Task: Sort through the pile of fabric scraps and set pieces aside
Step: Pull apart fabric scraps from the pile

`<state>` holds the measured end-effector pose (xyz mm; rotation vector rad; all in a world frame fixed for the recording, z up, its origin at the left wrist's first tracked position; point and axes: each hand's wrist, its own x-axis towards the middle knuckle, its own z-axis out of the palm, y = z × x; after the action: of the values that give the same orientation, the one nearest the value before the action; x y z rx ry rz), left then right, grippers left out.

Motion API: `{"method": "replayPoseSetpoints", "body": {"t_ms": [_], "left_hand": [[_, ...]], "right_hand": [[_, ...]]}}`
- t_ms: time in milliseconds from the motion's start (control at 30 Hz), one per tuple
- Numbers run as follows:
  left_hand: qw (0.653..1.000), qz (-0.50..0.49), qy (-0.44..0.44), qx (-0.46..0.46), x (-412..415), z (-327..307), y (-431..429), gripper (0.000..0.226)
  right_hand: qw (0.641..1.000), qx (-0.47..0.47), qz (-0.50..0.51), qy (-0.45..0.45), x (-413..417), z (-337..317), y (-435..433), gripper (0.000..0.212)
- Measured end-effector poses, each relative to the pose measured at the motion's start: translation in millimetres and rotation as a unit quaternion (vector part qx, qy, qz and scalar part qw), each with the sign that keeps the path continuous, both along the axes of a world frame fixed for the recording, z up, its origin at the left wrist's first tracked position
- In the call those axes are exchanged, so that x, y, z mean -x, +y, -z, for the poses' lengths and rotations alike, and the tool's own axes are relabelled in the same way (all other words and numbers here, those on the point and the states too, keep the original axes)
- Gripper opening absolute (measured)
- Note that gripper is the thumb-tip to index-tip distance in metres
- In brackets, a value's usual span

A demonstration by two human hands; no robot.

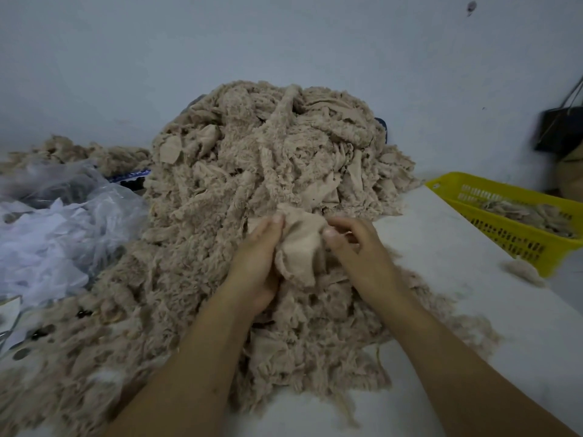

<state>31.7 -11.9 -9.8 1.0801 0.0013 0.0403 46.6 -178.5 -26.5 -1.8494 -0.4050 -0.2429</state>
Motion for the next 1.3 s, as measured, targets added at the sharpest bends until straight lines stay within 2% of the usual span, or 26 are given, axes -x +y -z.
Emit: {"method": "replayPoseSetpoints", "body": {"t_ms": [100,167,233,333,433,500,633,700,800,900,967,1000,1033,1067,1100,1167,1200,1233,1300], "left_hand": [[0.997,0.037,0.002,-0.071,6,2,-4,0.026],[0.995,0.016,-0.006,-0.094,6,3,-4,0.028],[0.996,-0.026,-0.005,-0.085,1,5,-2,0.029],[0.997,-0.060,0.056,0.000,-3,1,4,0.024],[0.986,-0.055,0.103,0.119,-6,-4,14,0.038],[0.982,-0.037,0.097,0.160,-8,-3,21,0.048],[0.968,0.014,0.075,0.241,-6,-5,30,0.057],[0.964,0.010,0.076,0.255,-4,-7,28,0.051],[0.962,-0.008,0.076,0.262,-4,-8,26,0.052],[0.990,-0.040,0.050,0.128,-3,-8,22,0.048],[0.994,-0.063,0.022,-0.085,1,-10,12,0.061],[0.976,-0.072,-0.001,-0.204,1,-8,7,0.064],[0.952,-0.070,-0.030,-0.298,4,-6,2,0.058],[0.932,-0.040,-0.061,-0.355,5,-2,-2,0.047],[0.922,-0.002,-0.076,-0.379,10,0,-7,0.034],[0.938,0.029,-0.056,-0.342,13,1,-10,0.010],[0.958,0.014,-0.040,-0.284,11,1,-9,0.012],[0.979,-0.002,-0.022,-0.201,10,-2,-6,0.014],[1.000,0.009,-0.007,-0.022,6,-8,1,0.010]], "right_hand": [[0.996,0.036,-0.065,0.057,-1,4,3,0.057],[0.993,0.058,-0.085,0.063,1,7,2,0.047],[0.993,0.067,-0.091,0.046,0,8,1,0.047],[0.991,0.082,-0.102,0.015,1,6,2,0.048],[0.982,0.155,-0.105,-0.001,0,7,4,0.047],[0.984,0.175,-0.042,-0.018,-2,8,3,0.036],[0.984,0.110,0.121,-0.067,-7,1,-6,0.034],[0.984,0.058,0.157,-0.067,-9,1,-9,0.033],[0.987,-0.007,0.151,-0.053,-8,1,-10,0.031],[0.991,-0.058,0.120,-0.024,-5,-2,-10,0.038],[0.994,-0.055,0.094,-0.002,-2,-1,-9,0.040],[0.995,-0.048,0.082,-0.009,-2,0,-8,0.031],[0.996,-0.041,0.079,-0.012,-2,-1,-7,0.016],[0.997,-0.037,0.068,-0.015,-1,-2,-6,0.007],[0.997,-0.033,0.062,-0.012,1,-4,-4,0.012],[0.999,-0.036,0.040,0.003,0,-3,-6,0.004],[0.999,-0.035,0.029,0.002,-2,0,-8,0.020],[0.999,-0.032,0.024,0.006,0,-2,-8,0.034],[1.000,-0.019,0.023,-0.007,1,-2,-7,0.043]]}}
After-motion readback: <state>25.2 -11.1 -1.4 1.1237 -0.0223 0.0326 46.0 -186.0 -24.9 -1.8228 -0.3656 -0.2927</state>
